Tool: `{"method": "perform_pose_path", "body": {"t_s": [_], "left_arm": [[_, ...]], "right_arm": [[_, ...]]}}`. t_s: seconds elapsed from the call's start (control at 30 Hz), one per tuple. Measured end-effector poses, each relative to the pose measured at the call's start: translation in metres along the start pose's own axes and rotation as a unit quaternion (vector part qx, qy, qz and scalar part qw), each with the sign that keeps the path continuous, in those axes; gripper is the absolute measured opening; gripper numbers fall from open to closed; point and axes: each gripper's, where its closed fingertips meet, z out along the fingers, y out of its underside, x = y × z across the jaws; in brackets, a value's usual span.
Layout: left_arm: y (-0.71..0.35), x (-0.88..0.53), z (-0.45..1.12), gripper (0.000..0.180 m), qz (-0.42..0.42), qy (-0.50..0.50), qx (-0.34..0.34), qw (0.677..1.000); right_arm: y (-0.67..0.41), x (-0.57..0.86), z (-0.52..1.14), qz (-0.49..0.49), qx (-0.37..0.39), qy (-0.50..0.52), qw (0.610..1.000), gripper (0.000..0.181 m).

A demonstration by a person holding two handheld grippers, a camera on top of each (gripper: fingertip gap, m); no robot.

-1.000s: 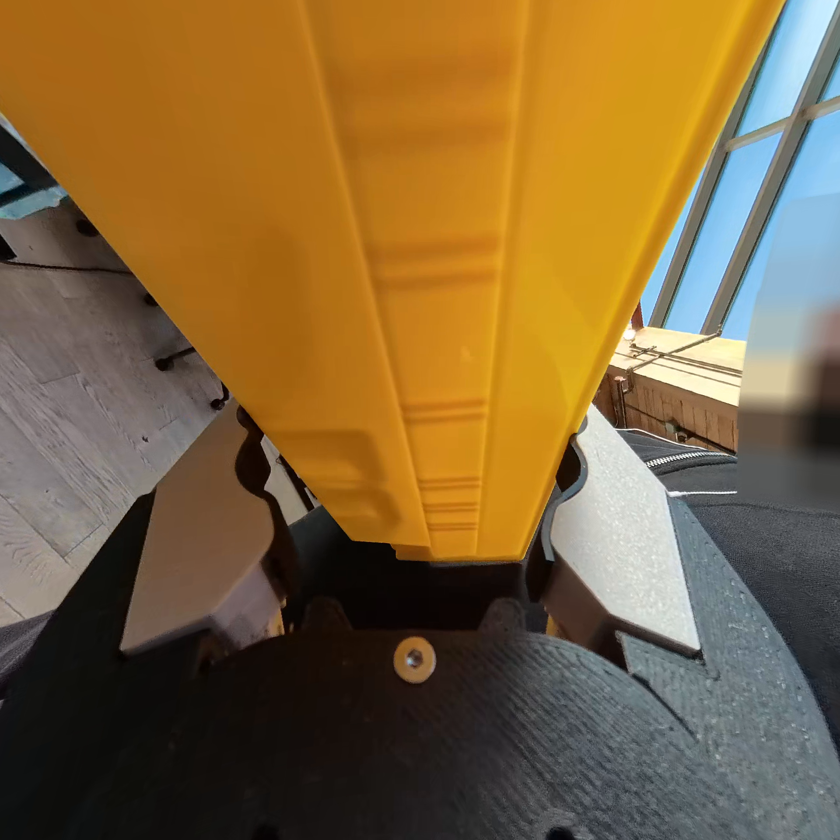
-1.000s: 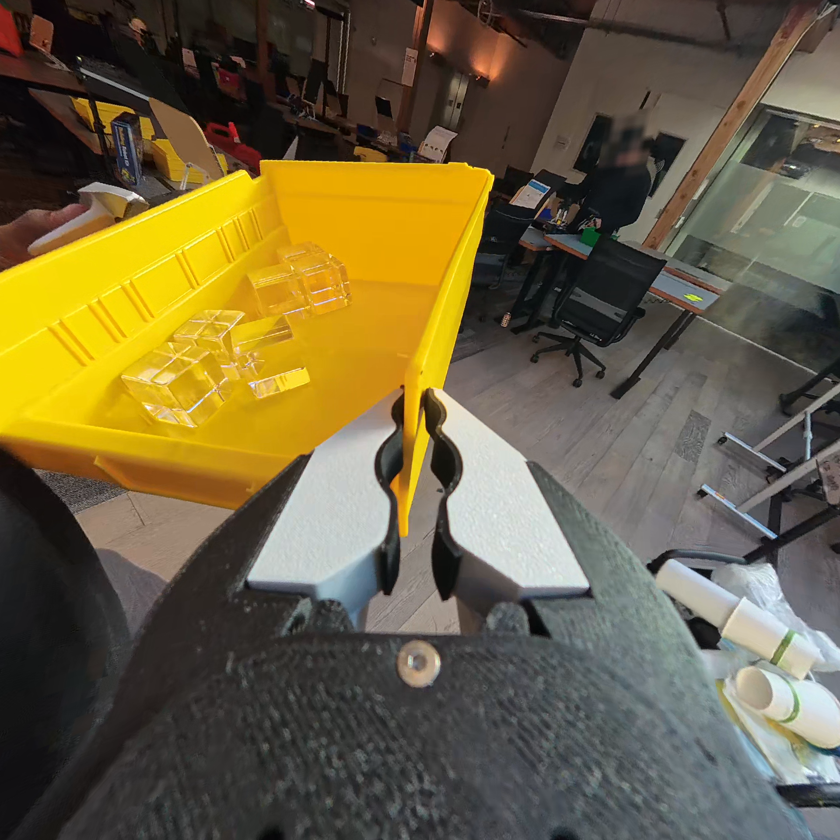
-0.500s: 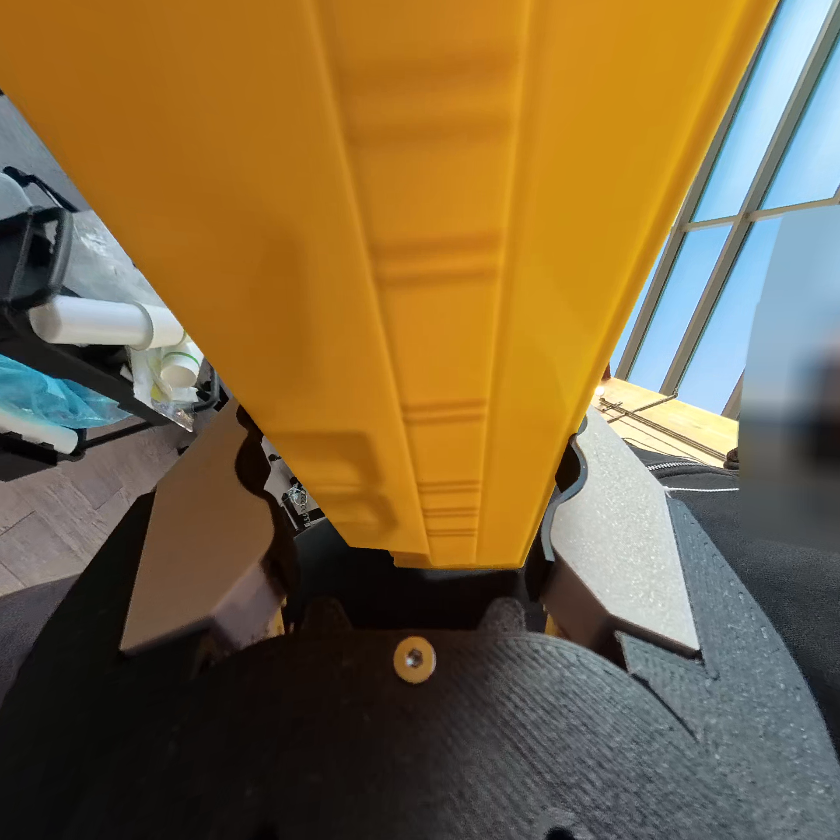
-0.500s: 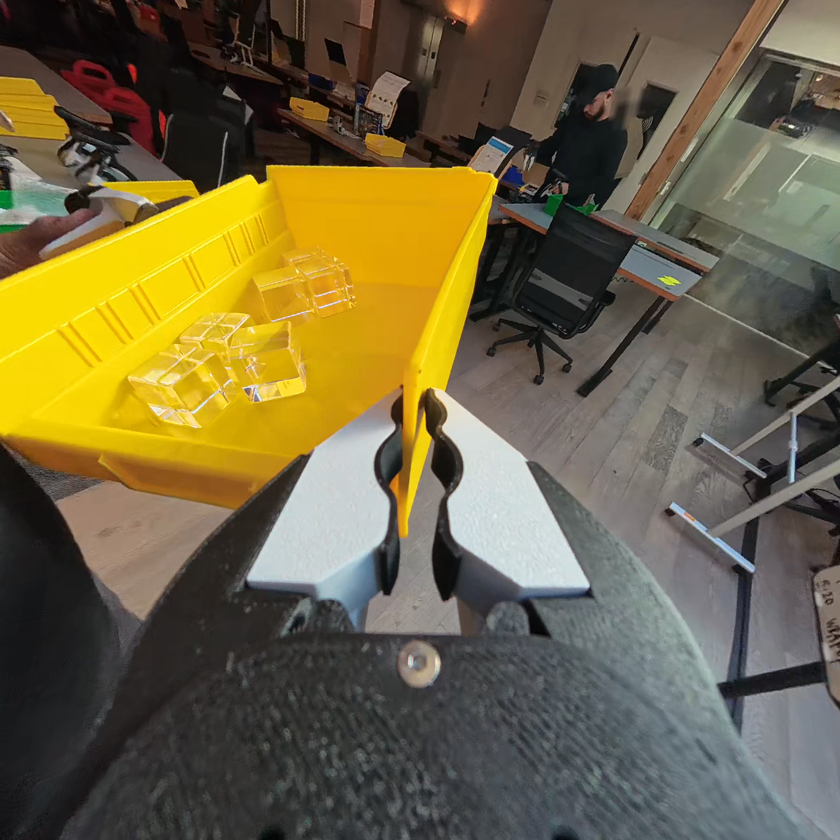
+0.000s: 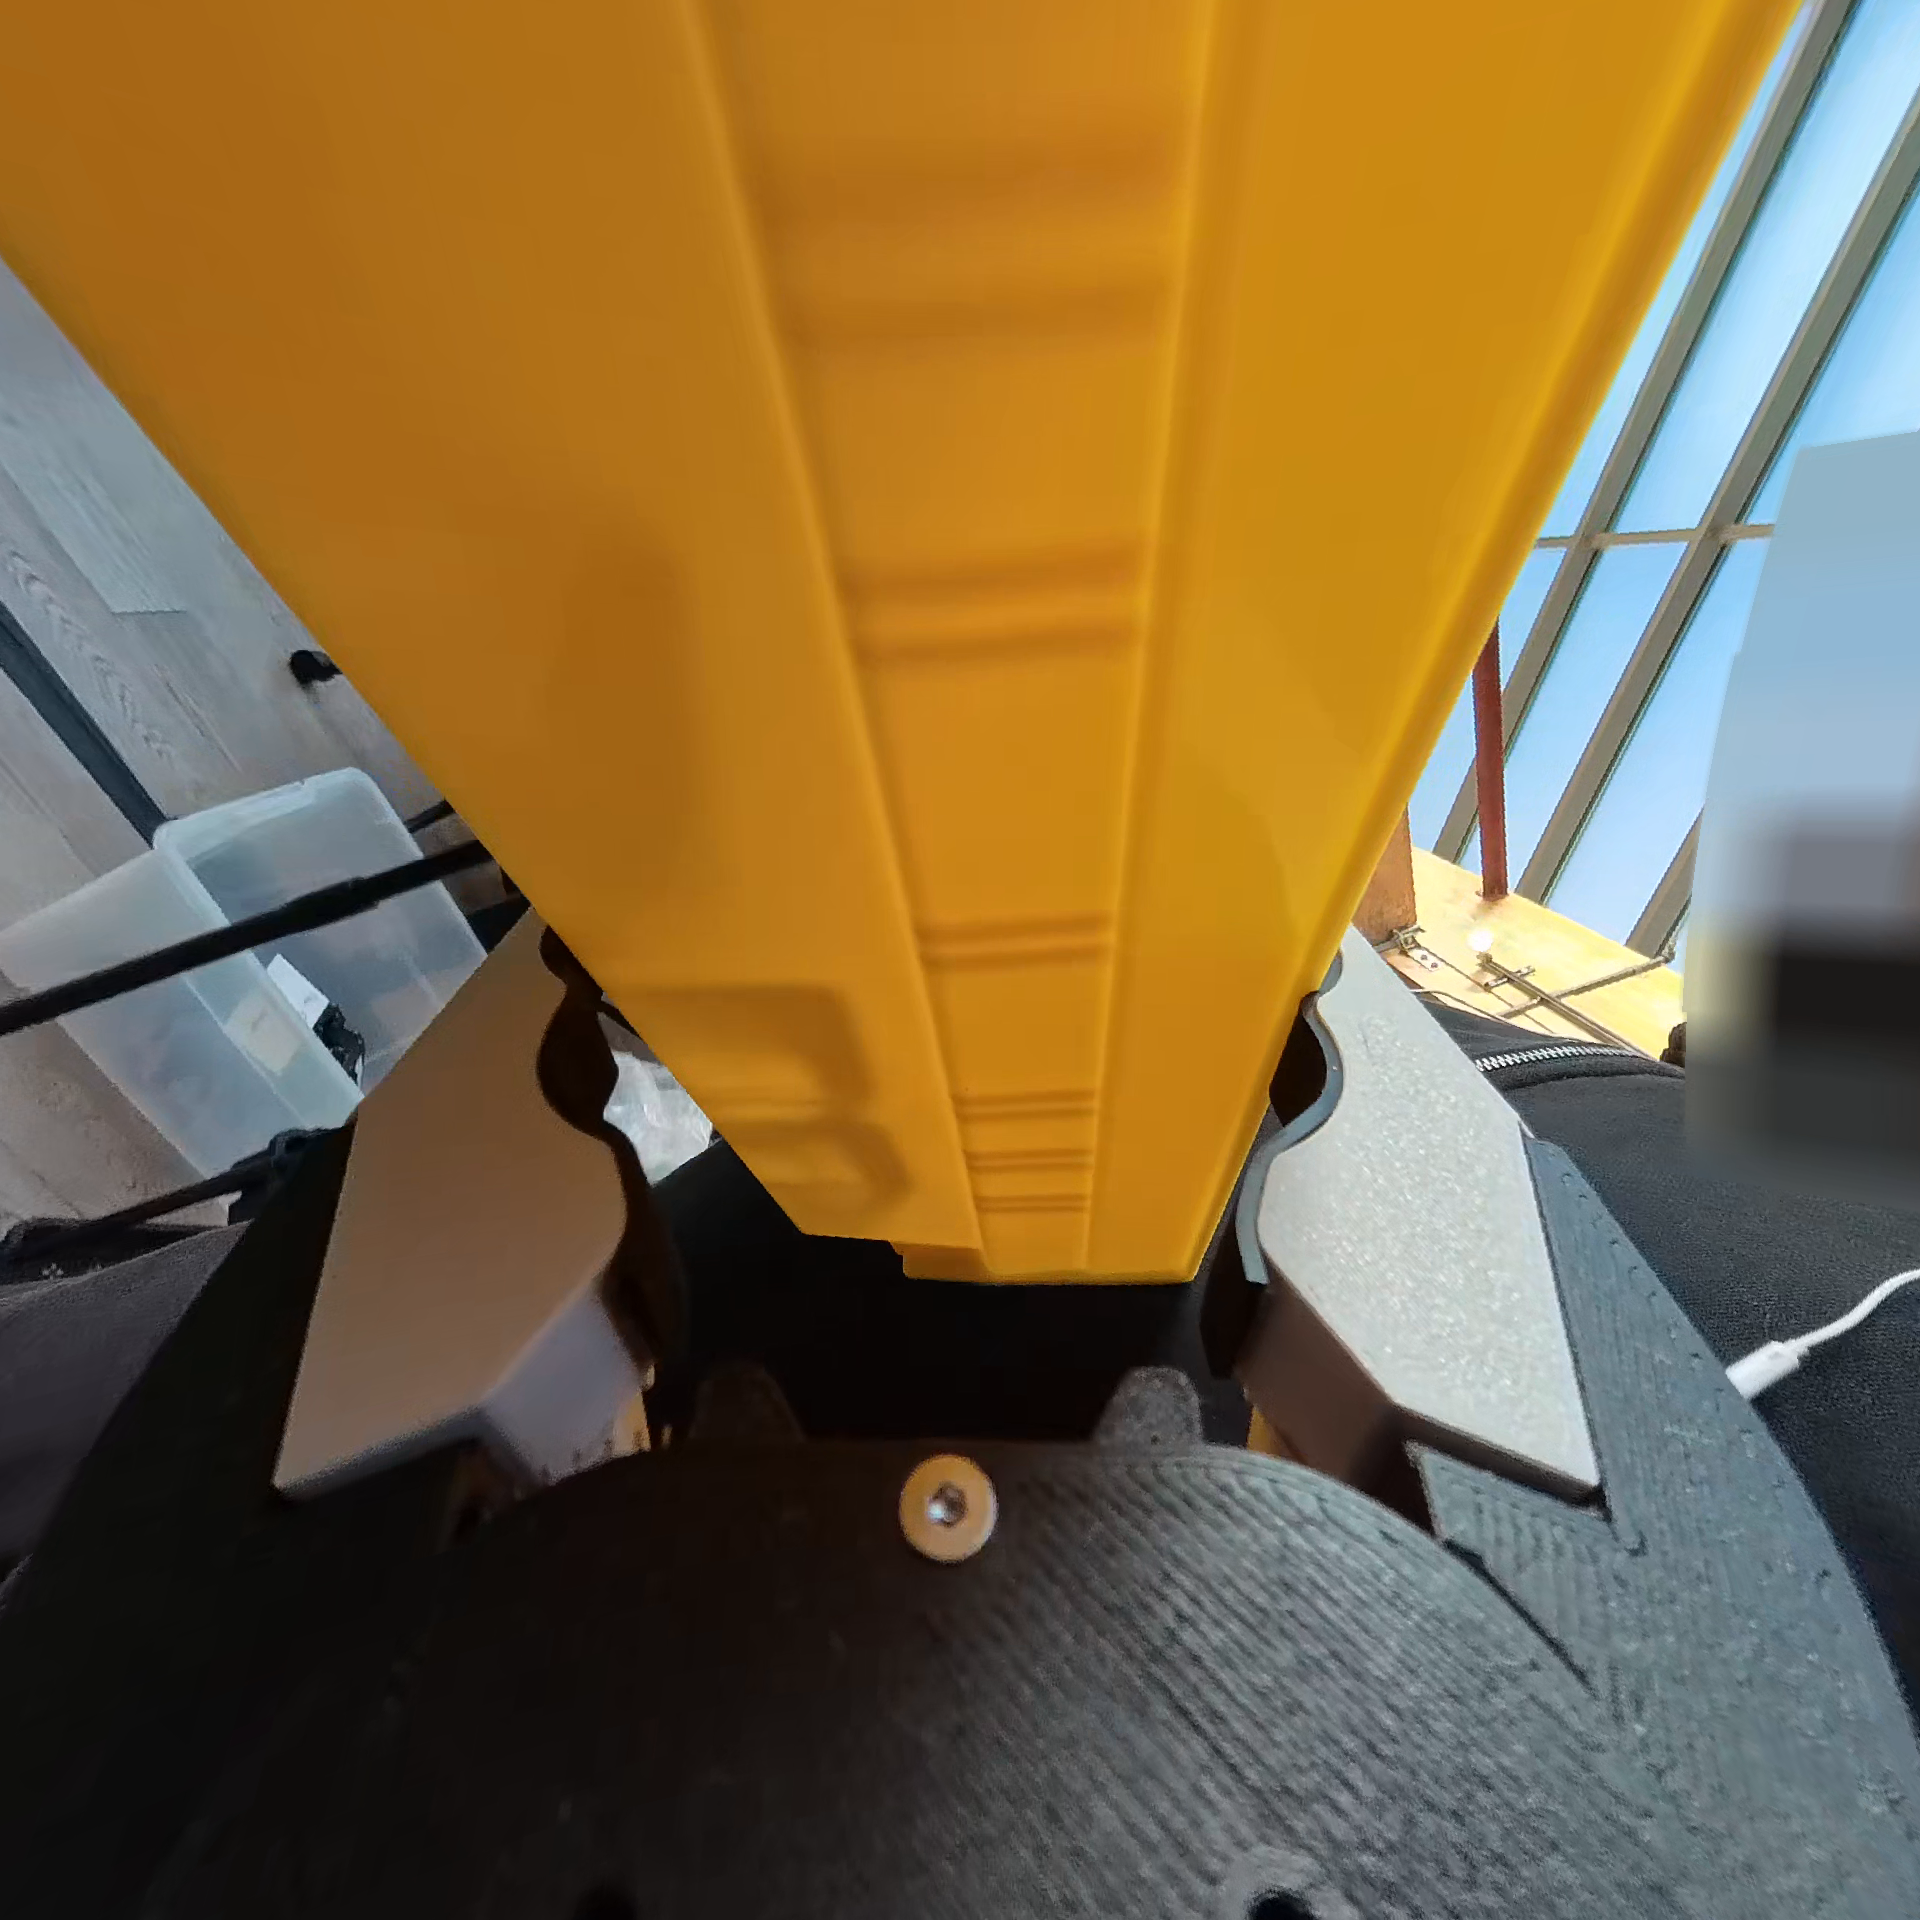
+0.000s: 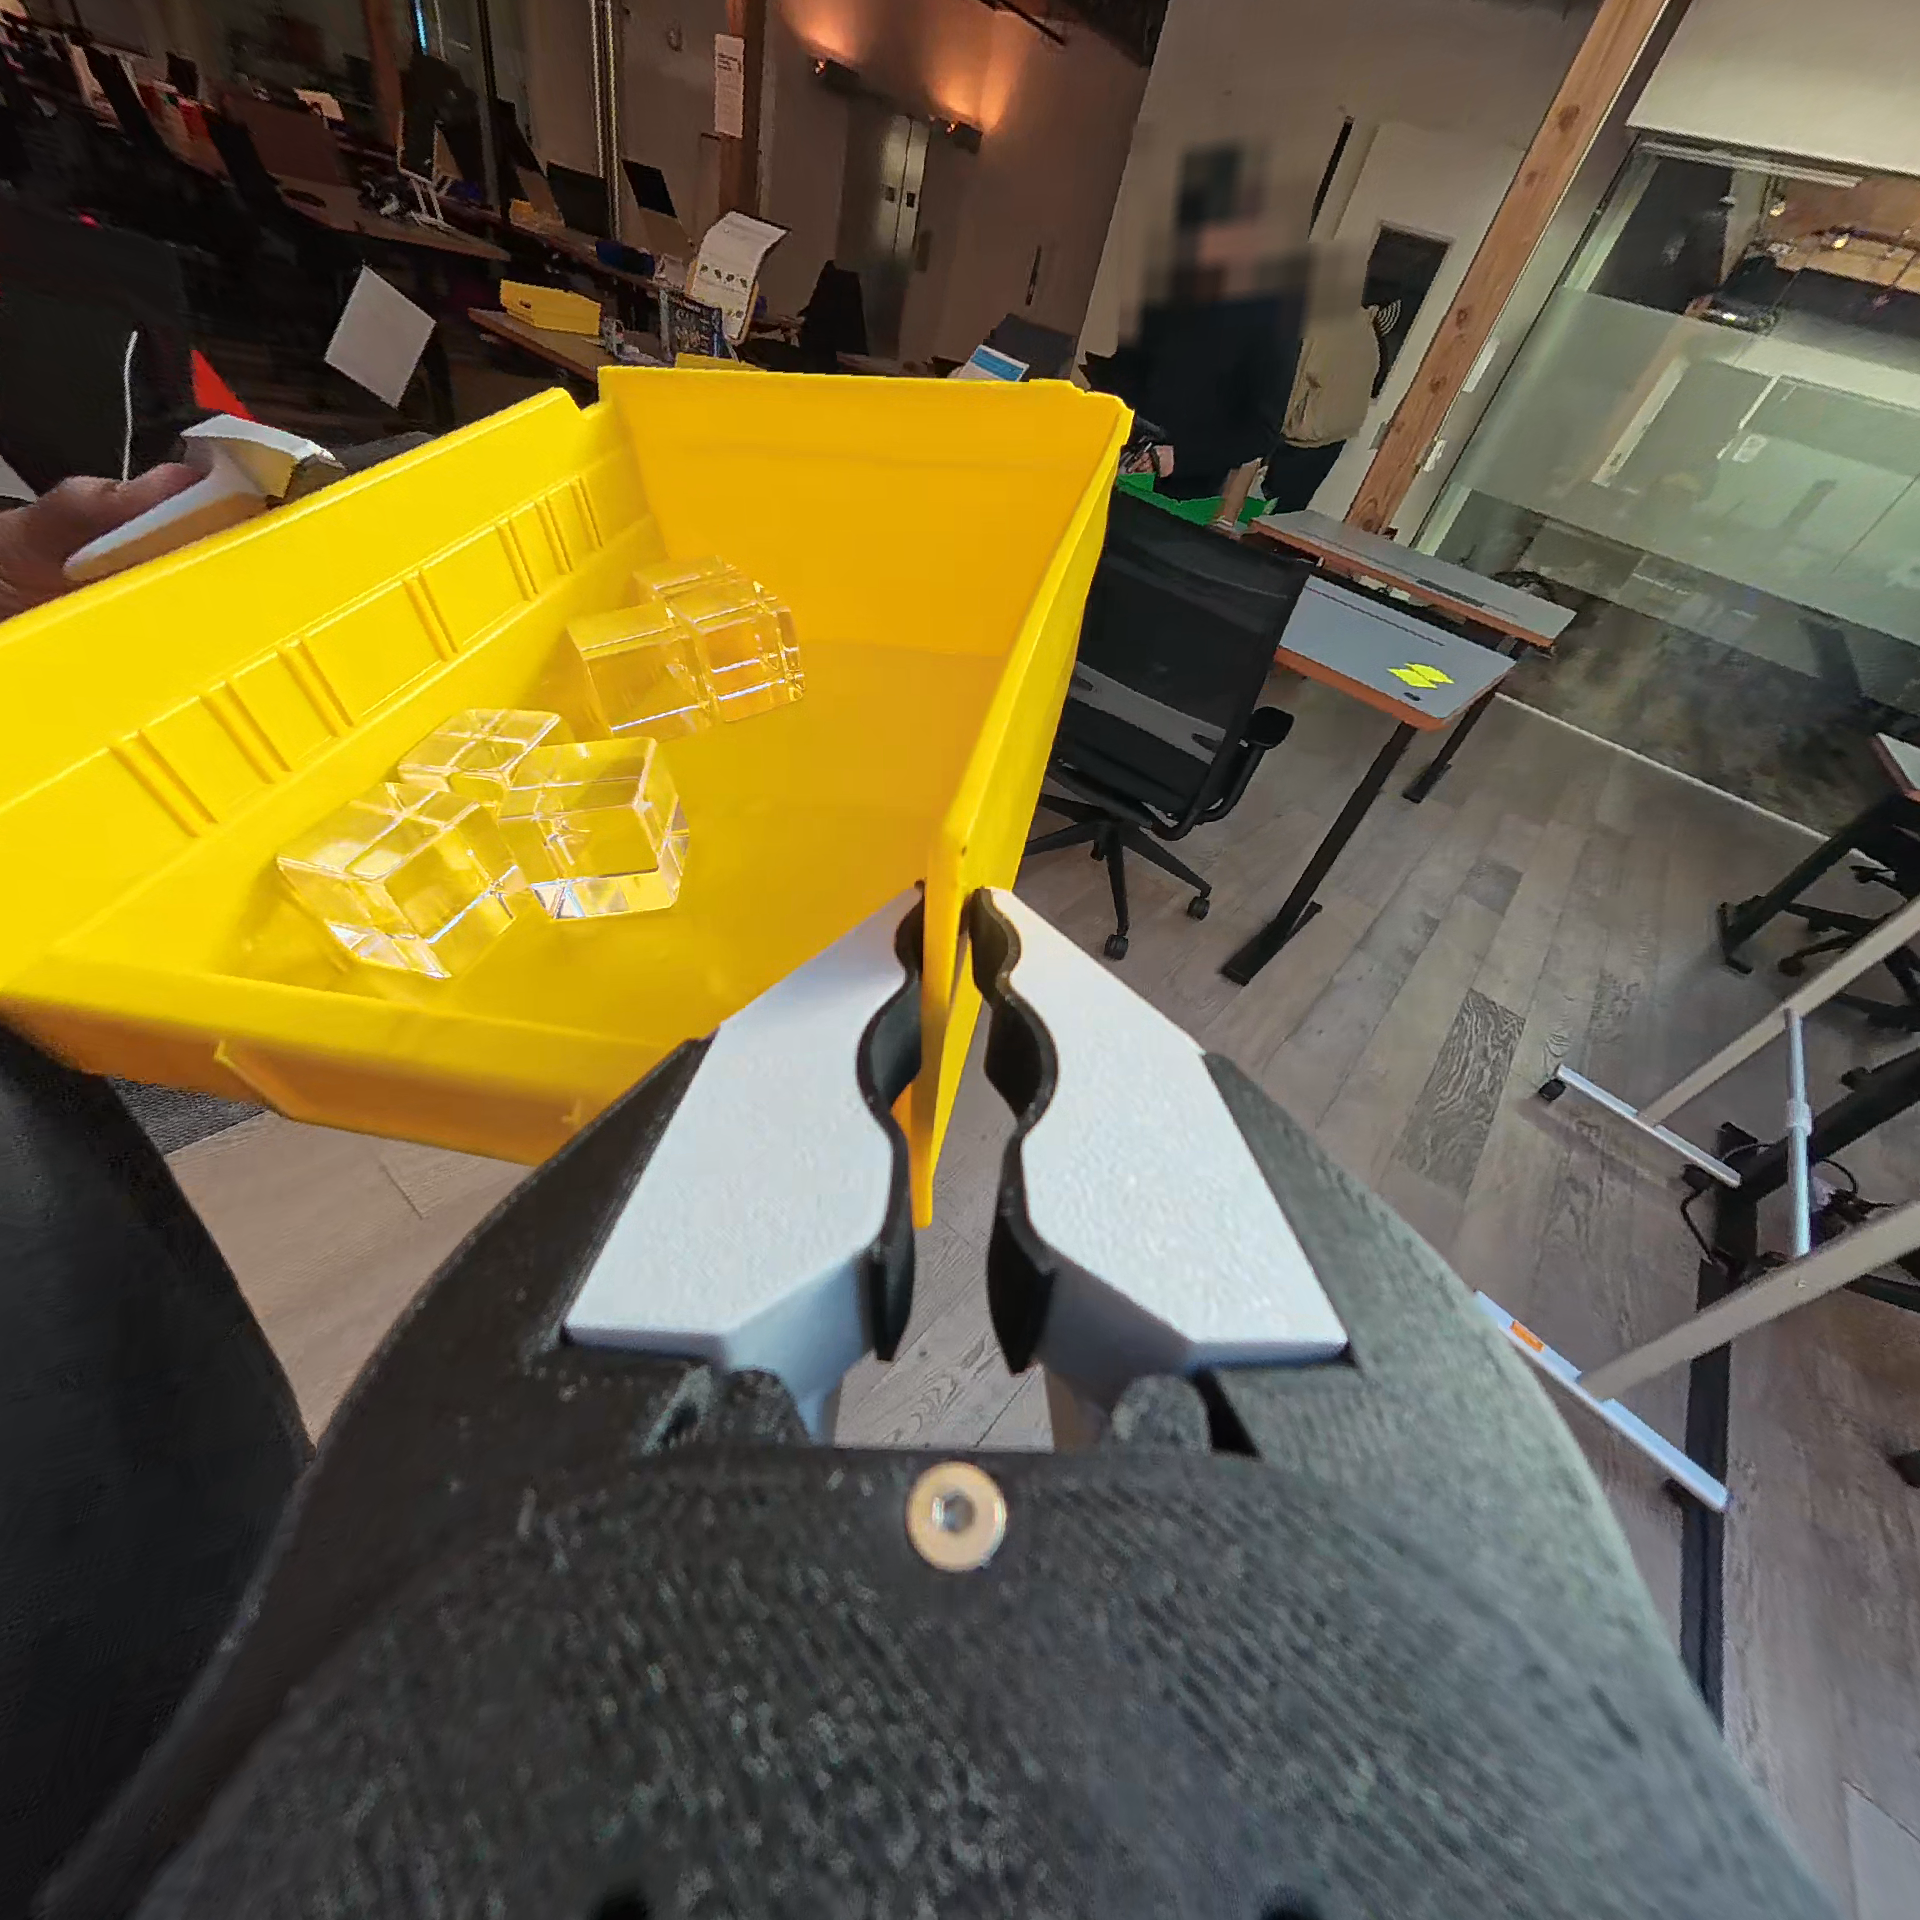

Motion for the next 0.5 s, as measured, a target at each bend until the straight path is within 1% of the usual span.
{"method": "perform_pose_path", "body": {"t_s": [0.2,0.5], "left_arm": [[-0.192,-0.050,0.083,0.129,-0.002,0.027,0.024,0.999],[-0.462,-0.173,0.187,0.128,-0.010,0.072,-0.021,0.997]], "right_arm": [[-0.004,0.180,0.124,-0.012,-0.011,0.002,1.000,0.004],[0.029,0.413,0.316,-0.055,-0.052,0.033,0.997,0.003]]}}
